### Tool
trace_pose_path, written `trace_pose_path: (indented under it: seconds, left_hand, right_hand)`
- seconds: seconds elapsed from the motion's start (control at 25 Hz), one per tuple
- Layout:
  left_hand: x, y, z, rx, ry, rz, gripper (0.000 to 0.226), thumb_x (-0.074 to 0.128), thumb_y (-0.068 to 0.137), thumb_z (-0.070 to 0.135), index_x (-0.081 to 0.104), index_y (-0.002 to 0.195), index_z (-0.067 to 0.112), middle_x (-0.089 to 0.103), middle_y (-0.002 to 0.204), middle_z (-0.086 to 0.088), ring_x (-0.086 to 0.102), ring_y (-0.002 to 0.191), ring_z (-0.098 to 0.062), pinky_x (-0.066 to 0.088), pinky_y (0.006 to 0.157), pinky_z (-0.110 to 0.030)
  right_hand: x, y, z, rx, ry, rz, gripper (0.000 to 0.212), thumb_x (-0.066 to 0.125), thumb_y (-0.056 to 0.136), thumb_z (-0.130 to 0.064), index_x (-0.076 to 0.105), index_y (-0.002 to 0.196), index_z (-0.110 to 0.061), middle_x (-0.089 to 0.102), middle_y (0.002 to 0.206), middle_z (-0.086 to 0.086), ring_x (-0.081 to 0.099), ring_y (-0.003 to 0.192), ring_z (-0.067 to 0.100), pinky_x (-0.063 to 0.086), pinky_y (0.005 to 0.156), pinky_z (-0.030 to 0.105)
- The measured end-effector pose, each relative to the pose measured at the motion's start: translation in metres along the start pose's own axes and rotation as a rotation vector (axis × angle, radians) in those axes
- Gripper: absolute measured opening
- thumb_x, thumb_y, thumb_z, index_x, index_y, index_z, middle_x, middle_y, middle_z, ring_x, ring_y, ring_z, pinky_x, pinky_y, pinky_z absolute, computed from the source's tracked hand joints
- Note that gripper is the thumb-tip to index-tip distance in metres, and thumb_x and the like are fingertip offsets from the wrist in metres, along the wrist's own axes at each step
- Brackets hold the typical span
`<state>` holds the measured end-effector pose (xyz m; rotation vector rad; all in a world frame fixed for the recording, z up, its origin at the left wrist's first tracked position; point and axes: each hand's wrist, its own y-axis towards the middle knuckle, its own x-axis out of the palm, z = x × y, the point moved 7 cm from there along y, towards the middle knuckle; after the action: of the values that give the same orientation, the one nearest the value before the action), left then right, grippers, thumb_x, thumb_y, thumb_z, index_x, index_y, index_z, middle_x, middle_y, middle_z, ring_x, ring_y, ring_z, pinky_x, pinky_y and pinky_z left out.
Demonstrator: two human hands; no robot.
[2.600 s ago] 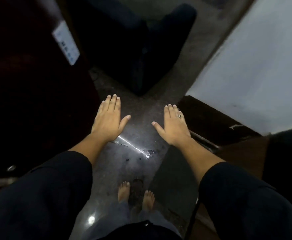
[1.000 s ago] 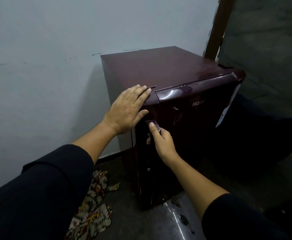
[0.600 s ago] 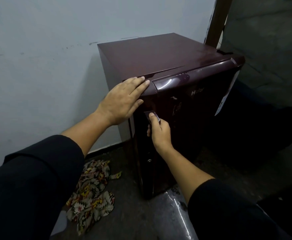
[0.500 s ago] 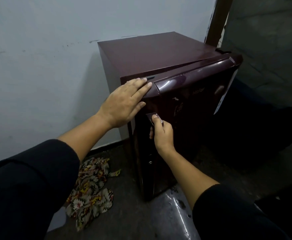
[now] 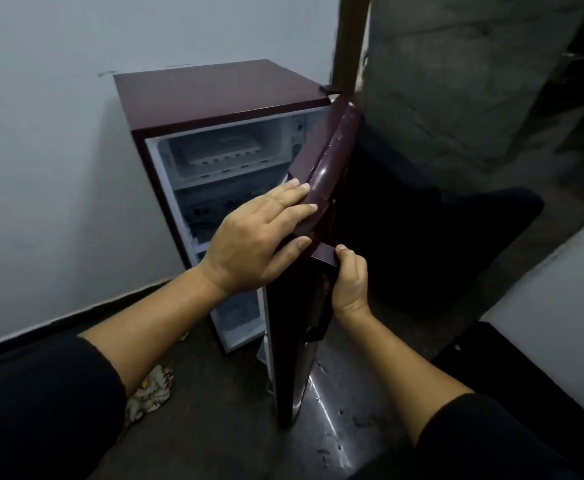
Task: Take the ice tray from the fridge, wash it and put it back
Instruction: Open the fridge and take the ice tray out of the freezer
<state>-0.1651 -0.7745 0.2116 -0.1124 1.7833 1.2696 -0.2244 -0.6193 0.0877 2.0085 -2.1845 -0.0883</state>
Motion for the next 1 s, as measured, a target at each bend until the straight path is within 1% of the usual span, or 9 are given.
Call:
trace_pose_path:
  seconds: [0.16,0.24,0.32,0.4,0.48,0.64,0.72,0.88,1.0]
  left_hand:
    - [0.027,0.034,0.055,0.039,-0.079,-0.006,0.048,0.047,0.110,0.035,0.065,0.139,0.001,0.057,0.153,-0.016,0.047,0.150,-0.029,0.042,0.121,-0.045]
    - [0.042,0.052,0.079,0.057,-0.103,-0.024,0.049,0.044,0.111,0.035,0.063,0.142,0.002,0.057,0.154,-0.014,0.045,0.151,-0.028,0.040,0.122,-0.043]
    - [0.057,0.070,0.100,0.080,-0.117,-0.035,0.050,0.044,0.111,0.035,0.060,0.145,0.003,0.056,0.155,-0.012,0.044,0.151,-0.027,0.038,0.124,-0.044]
    - [0.072,0.087,0.118,0.112,-0.133,-0.035,0.051,0.043,0.111,0.034,0.056,0.149,0.004,0.055,0.156,-0.012,0.044,0.151,-0.028,0.037,0.124,-0.045]
    - [0.087,0.105,0.132,0.133,-0.149,-0.043,0.053,0.041,0.111,0.034,0.052,0.152,0.004,0.052,0.158,-0.012,0.043,0.152,-0.028,0.035,0.125,-0.045]
    - [0.115,0.135,0.150,0.159,-0.162,-0.048,0.055,0.040,0.111,0.034,0.047,0.156,0.002,0.048,0.162,-0.014,0.040,0.154,-0.028,0.033,0.127,-0.046]
    - [0.129,0.147,0.145,0.103,-0.139,-0.058,0.058,0.037,0.112,0.037,0.044,0.158,0.003,0.043,0.165,-0.014,0.034,0.157,-0.027,0.029,0.128,-0.045]
    - [0.167,0.172,0.132,0.026,-0.033,-0.198,0.070,0.027,0.111,0.051,0.032,0.163,0.004,0.030,0.171,-0.014,0.022,0.161,-0.028,0.025,0.129,-0.049]
    - [0.188,0.187,0.132,0.023,0.025,-0.307,0.078,0.016,0.109,0.058,0.022,0.167,0.007,0.020,0.175,-0.012,0.014,0.163,-0.025,0.020,0.131,-0.048]
  right_hand:
    - [-0.081,0.006,-0.010,-0.010,-0.119,0.150,0.038,0.039,0.097,-0.034,0.051,0.067,-0.013,0.053,0.065,-0.006,0.047,0.062,0.007,0.037,0.063,0.040]
    - [-0.119,0.005,-0.016,-0.020,-0.217,0.193,0.043,0.040,0.106,-0.037,0.057,0.074,-0.014,0.059,0.070,-0.006,0.054,0.064,0.005,0.044,0.066,0.034]
    - [-0.151,0.004,-0.027,-0.042,-0.322,0.211,0.038,0.043,0.110,-0.042,0.062,0.086,-0.020,0.066,0.080,-0.005,0.061,0.073,0.006,0.052,0.072,0.034]
    - [-0.183,0.004,-0.044,-0.086,-0.439,0.260,0.026,0.046,0.108,-0.043,0.064,0.103,-0.025,0.069,0.097,-0.008,0.065,0.090,0.007,0.056,0.084,0.038]
    - [-0.207,0.003,-0.068,-0.190,-0.530,0.301,0.026,0.048,0.107,-0.042,0.063,0.119,-0.024,0.068,0.112,-0.009,0.063,0.104,0.006,0.054,0.095,0.039]
    - [-0.229,-0.004,-0.121,-0.448,-0.688,0.274,0.034,0.050,0.107,-0.034,0.060,0.134,-0.017,0.064,0.128,-0.004,0.059,0.115,0.008,0.047,0.097,0.025]
    - [-0.229,-0.005,-0.134,-0.538,-0.794,0.210,0.039,0.050,0.106,-0.033,0.057,0.139,-0.015,0.060,0.138,0.000,0.057,0.125,0.012,0.046,0.102,0.026]
    - [-0.247,0.010,-0.129,-0.501,-1.158,0.197,0.058,0.046,0.107,-0.041,0.040,0.157,-0.012,0.040,0.162,0.007,0.035,0.151,0.020,0.034,0.119,0.035]
    - [-0.263,0.027,-0.124,-0.458,-1.341,0.168,0.068,0.043,0.107,-0.044,0.027,0.163,-0.008,0.025,0.171,0.010,0.020,0.159,0.024,0.021,0.126,0.037]
